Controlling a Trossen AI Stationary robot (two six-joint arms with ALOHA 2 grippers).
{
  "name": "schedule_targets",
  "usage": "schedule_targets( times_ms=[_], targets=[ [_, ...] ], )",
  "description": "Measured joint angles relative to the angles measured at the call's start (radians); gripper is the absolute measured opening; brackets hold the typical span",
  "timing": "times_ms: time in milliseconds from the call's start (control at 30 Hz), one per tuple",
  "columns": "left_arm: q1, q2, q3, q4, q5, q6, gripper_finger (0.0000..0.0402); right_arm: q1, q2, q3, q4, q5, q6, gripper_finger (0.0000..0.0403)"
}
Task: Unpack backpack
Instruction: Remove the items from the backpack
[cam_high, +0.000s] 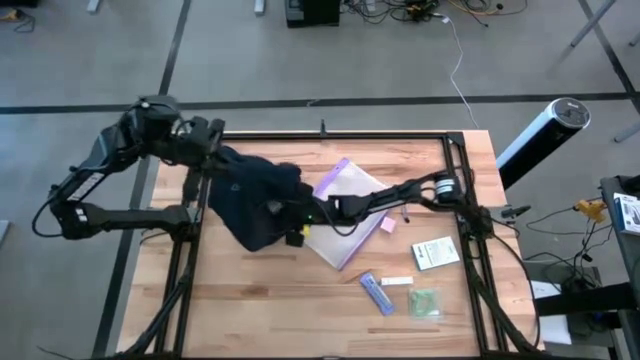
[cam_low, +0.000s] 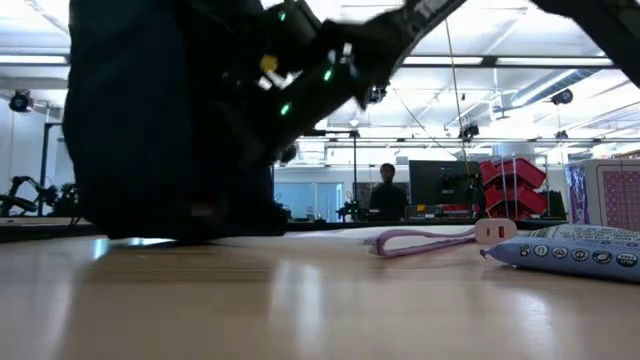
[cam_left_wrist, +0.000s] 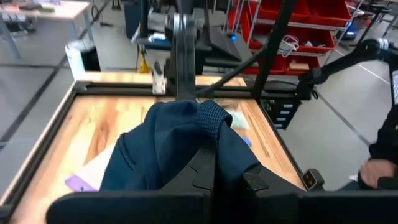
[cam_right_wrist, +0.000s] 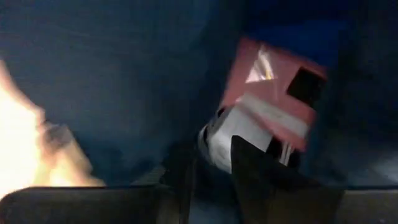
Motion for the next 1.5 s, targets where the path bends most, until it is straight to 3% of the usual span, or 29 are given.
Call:
schedule_targets(
  times_ms=[167,233,333,500,700,833,933,1267,1400,1500],
  targets=[
    [0.0,-0.015,-0.026,-0.013,-0.008,-0.032,0.0006,0.004,-0.009,-0.001,0.078,0.084,0.036,0.0059],
    [-0.001,-0.016,-0.046,-0.038,-0.034,-0.029,0.0006,0.013,-0.048,-0.001,0.004,0.076,0.025,0.0058],
    [-0.001,-0.016,-0.069,-0.058,-0.073,-0.028,0.0006,0.021,-0.12,-0.001,-0.158,-0.031,-0.016,0.0071],
    [0.0,-0.015,-0.095,-0.055,-0.089,-0.018,0.0006,0.021,-0.259,-0.001,-0.404,-0.182,-0.019,0.0122],
    [0.0,-0.015,-0.113,-0.054,-0.091,-0.015,0.0006,0.023,-0.458,-0.001,-0.472,-0.15,-0.043,0.0194],
    [-0.001,-0.016,-0.114,-0.049,-0.091,-0.019,0.0006,0.02,-0.55,0.0,-0.464,-0.03,-0.08,0.0231],
    [-0.001,-0.017,-0.114,-0.04,-0.087,-0.029,0.0006,0.013,-0.567,0.0,-0.455,0.01,-0.081,0.0253],
    [-0.006,-0.014,-0.116,-0.025,0.052,-0.027,0.0006,0.003,-0.529,0.0,-0.343,-0.023,-0.1,0.0297],
    [-0.024,-0.007,-0.12,-0.025,0.1,0.001,0.0005,-0.003,-0.515,0.0,-0.293,-0.071,-0.106,0.0291],
    [-0.045,0.006,-0.12,-0.024,0.124,0.01,0.0003,-0.009,-0.51,0.0,-0.295,-0.073,-0.107,0.0259]
  ],
)
